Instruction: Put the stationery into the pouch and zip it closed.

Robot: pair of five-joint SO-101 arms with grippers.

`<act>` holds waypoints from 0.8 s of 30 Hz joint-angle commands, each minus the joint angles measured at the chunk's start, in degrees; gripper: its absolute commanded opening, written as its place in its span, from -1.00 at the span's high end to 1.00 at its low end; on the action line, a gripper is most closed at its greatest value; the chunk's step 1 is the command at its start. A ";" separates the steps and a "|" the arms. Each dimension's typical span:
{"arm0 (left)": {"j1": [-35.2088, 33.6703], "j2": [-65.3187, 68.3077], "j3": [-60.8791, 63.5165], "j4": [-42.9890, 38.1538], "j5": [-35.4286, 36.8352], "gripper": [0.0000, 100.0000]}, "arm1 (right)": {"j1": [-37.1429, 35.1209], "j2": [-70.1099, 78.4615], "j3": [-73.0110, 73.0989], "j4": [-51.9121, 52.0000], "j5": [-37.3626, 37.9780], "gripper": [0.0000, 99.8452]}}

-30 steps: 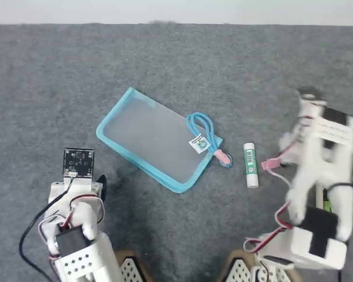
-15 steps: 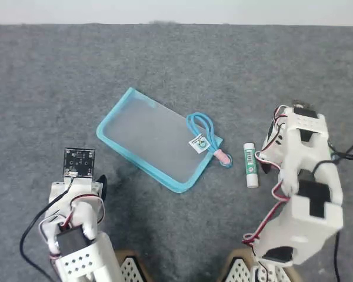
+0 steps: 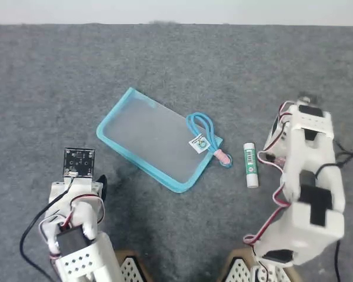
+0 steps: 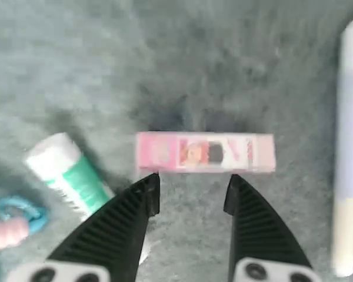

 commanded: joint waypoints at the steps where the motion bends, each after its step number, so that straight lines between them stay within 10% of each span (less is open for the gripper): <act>1: 0.26 -0.79 -0.31 0.35 -0.53 0.50 | -1.63 -7.25 -2.81 -0.92 15.65 0.67; 12: 0.26 -0.79 -0.31 0.26 -0.53 0.50 | -5.41 -0.22 -2.55 -0.13 57.49 0.67; 24: 0.26 -0.79 -0.31 0.26 -0.53 0.50 | -4.18 7.43 -2.81 1.89 83.78 0.67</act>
